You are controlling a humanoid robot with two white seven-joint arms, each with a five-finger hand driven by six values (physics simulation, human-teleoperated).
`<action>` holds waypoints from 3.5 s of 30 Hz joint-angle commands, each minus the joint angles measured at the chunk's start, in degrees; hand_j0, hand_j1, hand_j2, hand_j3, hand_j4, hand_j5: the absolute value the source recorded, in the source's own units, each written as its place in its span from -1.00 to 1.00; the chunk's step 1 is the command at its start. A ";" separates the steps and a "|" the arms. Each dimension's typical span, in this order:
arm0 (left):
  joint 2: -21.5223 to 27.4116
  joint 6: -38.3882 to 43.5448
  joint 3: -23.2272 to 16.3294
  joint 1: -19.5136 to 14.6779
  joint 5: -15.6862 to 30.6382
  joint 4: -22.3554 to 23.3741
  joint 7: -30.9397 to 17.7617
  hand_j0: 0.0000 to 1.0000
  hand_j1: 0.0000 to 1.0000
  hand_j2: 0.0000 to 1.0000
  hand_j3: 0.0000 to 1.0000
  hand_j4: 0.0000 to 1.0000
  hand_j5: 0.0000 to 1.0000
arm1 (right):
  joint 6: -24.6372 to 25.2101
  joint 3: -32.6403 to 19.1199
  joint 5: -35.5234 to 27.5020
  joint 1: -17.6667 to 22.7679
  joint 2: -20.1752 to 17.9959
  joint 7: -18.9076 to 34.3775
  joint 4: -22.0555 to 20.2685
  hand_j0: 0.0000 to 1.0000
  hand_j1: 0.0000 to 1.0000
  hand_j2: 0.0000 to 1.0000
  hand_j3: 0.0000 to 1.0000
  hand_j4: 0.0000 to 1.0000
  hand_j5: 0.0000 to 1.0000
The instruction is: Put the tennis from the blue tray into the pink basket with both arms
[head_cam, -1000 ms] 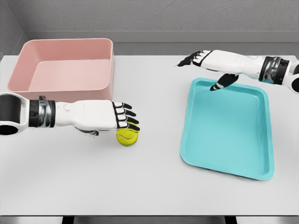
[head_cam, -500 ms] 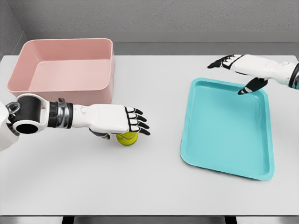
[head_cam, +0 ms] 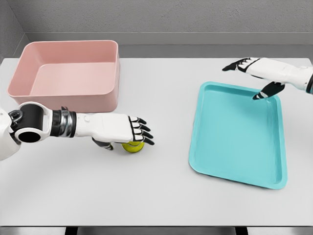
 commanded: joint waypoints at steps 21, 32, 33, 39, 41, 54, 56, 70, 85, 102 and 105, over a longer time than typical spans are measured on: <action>-2.10 0.10 -0.30 0.00 -0.08 3.29 0.29 1.00 1.00 1.00 1.00 1.00 1.00 | 0.09 -0.65 -0.39 0.53 0.42 -0.01 -0.07 1.00 1.00 1.00 1.00 1.00 1.00; -2.19 0.10 -0.38 0.18 -0.25 3.73 0.38 1.00 1.00 1.00 1.00 1.00 1.00 | 0.09 -0.74 -0.39 1.32 0.42 -0.01 -0.07 1.00 1.00 1.00 1.00 1.00 1.00; -2.19 0.10 -0.38 0.18 -0.25 3.73 0.38 1.00 1.00 1.00 1.00 1.00 1.00 | 0.09 -0.74 -0.39 1.41 0.42 -0.01 -0.07 1.00 1.00 1.00 1.00 1.00 1.00; -2.72 0.10 -0.38 0.79 -0.43 3.73 0.38 1.00 1.00 1.00 1.00 1.00 1.00 | 0.09 -0.74 -0.39 1.67 0.34 -0.01 -0.16 1.00 1.00 1.00 1.00 1.00 1.00; -2.63 0.10 -0.38 0.88 -0.43 3.73 0.47 1.00 1.00 1.00 1.00 1.00 1.00 | 0.09 -0.74 -0.30 1.76 0.34 -0.01 -0.16 1.00 1.00 1.00 1.00 1.00 1.00; -2.63 0.10 -0.30 1.58 -1.04 3.64 0.55 0.96 0.96 0.96 0.96 0.96 0.96 | 0.09 -0.83 -0.30 1.76 0.34 -0.01 -0.24 1.00 1.00 1.00 1.00 1.00 1.00; -2.63 0.10 -0.30 1.67 -1.04 3.64 0.55 0.95 0.95 0.95 0.95 0.95 0.95 | 0.09 -0.83 -0.39 1.76 0.25 -0.01 -0.24 1.00 1.00 1.00 1.00 1.00 1.00; -2.10 0.10 -0.12 1.76 1.42 3.47 0.55 0.01 0.01 0.01 0.01 0.01 0.01 | 0.09 -0.92 -0.39 1.76 0.07 -0.01 -0.16 1.00 1.00 1.00 1.00 1.00 1.00; -0.26 0.10 1.72 1.14 3.53 2.24 0.55 0.01 0.01 0.01 0.01 0.01 0.01 | 0.09 -0.92 -0.39 1.93 -0.19 -0.01 -0.07 1.00 1.00 1.00 1.00 1.00 1.00; 2.29 0.10 4.63 -1.67 7.39 0.57 0.29 0.02 0.02 0.02 0.02 0.02 0.02 | 0.09 -0.83 -0.39 2.02 -0.19 -0.09 -0.07 1.00 1.00 1.00 1.00 1.00 1.00; 2.38 0.10 4.63 -3.08 8.89 0.66 0.11 0.02 0.02 0.02 0.02 0.02 0.02 | 0.09 -0.83 -0.39 2.02 -0.19 -0.09 -0.07 1.00 1.00 1.00 1.00 1.00 1.00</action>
